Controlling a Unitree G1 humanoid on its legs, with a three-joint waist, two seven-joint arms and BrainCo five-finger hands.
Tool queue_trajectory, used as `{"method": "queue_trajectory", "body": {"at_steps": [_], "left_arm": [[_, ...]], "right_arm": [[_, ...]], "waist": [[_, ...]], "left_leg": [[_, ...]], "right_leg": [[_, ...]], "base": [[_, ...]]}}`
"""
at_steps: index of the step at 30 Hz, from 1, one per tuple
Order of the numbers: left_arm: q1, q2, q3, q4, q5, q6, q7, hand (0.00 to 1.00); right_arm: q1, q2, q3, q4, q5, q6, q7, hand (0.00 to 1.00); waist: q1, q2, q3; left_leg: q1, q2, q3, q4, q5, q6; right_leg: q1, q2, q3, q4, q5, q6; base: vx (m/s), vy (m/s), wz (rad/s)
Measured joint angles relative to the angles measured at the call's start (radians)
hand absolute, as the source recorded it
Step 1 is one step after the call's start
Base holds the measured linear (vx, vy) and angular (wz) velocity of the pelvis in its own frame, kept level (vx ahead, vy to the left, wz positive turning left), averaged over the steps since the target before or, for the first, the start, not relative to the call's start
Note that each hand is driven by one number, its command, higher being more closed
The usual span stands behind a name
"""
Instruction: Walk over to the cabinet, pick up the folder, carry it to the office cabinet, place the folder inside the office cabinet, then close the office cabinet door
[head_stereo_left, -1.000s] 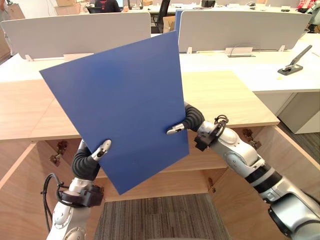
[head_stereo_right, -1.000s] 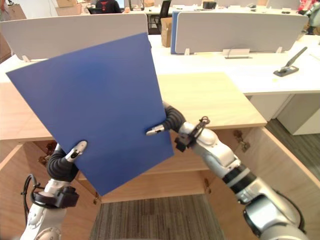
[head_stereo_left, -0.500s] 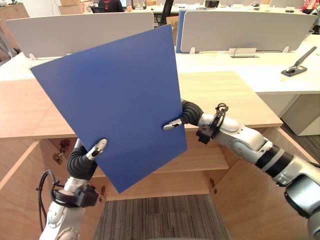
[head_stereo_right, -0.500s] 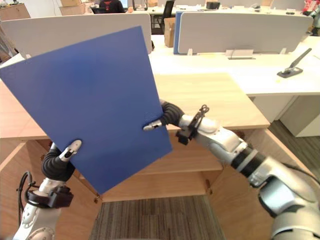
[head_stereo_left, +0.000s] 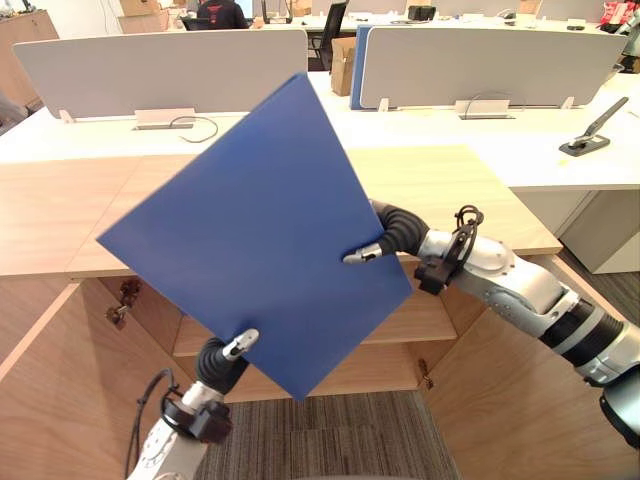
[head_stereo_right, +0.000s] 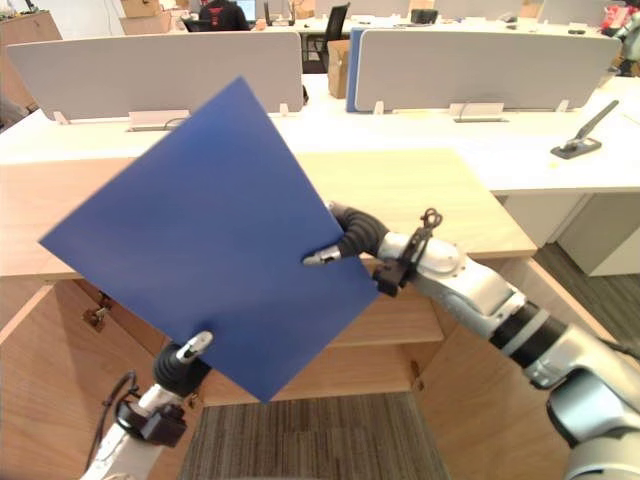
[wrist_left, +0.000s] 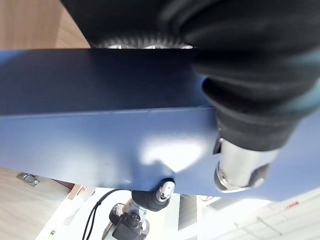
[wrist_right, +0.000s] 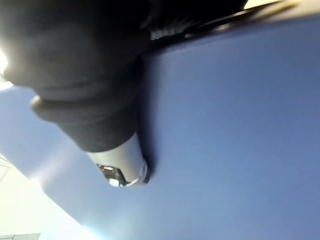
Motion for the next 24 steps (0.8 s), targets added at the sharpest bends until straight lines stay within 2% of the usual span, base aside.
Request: {"method": "queue_trajectory", "body": {"at_steps": [6,9,11,14,16,20,22,24], "left_arm": [[-0.037,-0.082,-0.006,0.198,0.002,0.052,-0.023,0.00],[-0.050,-0.155,0.001,0.398,0.002,0.105,-0.021,0.00],[-0.053,-0.187,0.014,0.498,0.006,0.127,-0.006,0.00],[-0.063,-0.241,0.060,0.645,0.038,0.144,0.014,0.00],[-0.088,-0.287,0.133,0.802,0.068,0.156,0.041,0.00],[-0.115,-0.330,0.276,1.011,0.076,0.163,0.092,0.00],[-0.119,-0.340,0.373,1.122,0.098,0.161,0.126,0.00],[-0.111,-0.340,0.407,1.175,0.152,0.160,0.148,0.00]], "right_arm": [[0.024,0.054,-0.104,0.000,-0.069,0.008,-0.015,1.00],[0.028,0.120,-0.207,0.000,-0.103,0.004,-0.036,1.00],[0.029,0.164,-0.255,0.001,-0.119,-0.002,-0.047,1.00],[0.029,0.240,-0.340,0.003,-0.207,-0.006,-0.082,1.00],[0.030,0.309,-0.406,0.003,-0.278,-0.011,-0.117,1.00],[0.044,0.391,-0.474,-0.005,-0.381,-0.015,-0.167,1.00],[0.080,0.460,-0.525,-0.052,-0.478,-0.017,-0.204,1.00],[0.104,0.501,-0.538,-0.106,-0.586,-0.036,-0.232,1.00]], "waist": [[0.000,0.000,0.000],[-0.002,0.000,0.000],[-0.003,-0.001,0.000],[-0.002,-0.001,-0.001],[-0.003,-0.004,-0.005],[-0.004,-0.017,-0.016],[-0.006,-0.026,-0.021],[-0.009,-0.027,-0.022]], "left_leg": [[0.000,0.001,-0.001,-0.001,0.004,0.000],[-0.003,0.004,0.002,-0.001,0.008,-0.001],[-0.005,0.009,0.003,-0.001,0.011,-0.002],[-0.007,0.017,0.003,-0.001,0.014,-0.004],[-0.014,0.022,0.002,-0.001,0.018,-0.003],[-0.016,0.027,0.002,-0.001,0.020,-0.004],[-0.016,0.029,0.001,-0.001,0.020,-0.004],[-0.016,0.029,0.001,-0.001,0.022,-0.004]], "right_leg": [[-0.002,0.000,0.001,0.003,0.000,0.000],[-0.002,0.004,0.003,-0.012,0.000,0.000],[-0.002,0.010,0.004,-0.016,0.000,0.000],[-0.003,0.018,0.004,-0.018,0.000,-0.001],[-0.007,0.023,0.004,-0.024,0.003,-0.004],[-0.007,0.028,0.004,-0.027,0.004,-0.007],[-0.006,0.031,0.004,-0.031,0.006,-0.010],[-0.005,0.031,0.004,-0.031,0.007,-0.011]], "base": [[-0.03,0.001,-0.01],[-0.04,-0.008,-0.04],[-0.03,-0.025,-0.03],[-0.01,-0.011,0.00],[0.00,0.000,0.00],[0.00,0.000,0.00],[0.00,0.000,0.00],[-0.02,0.005,0.00]]}}
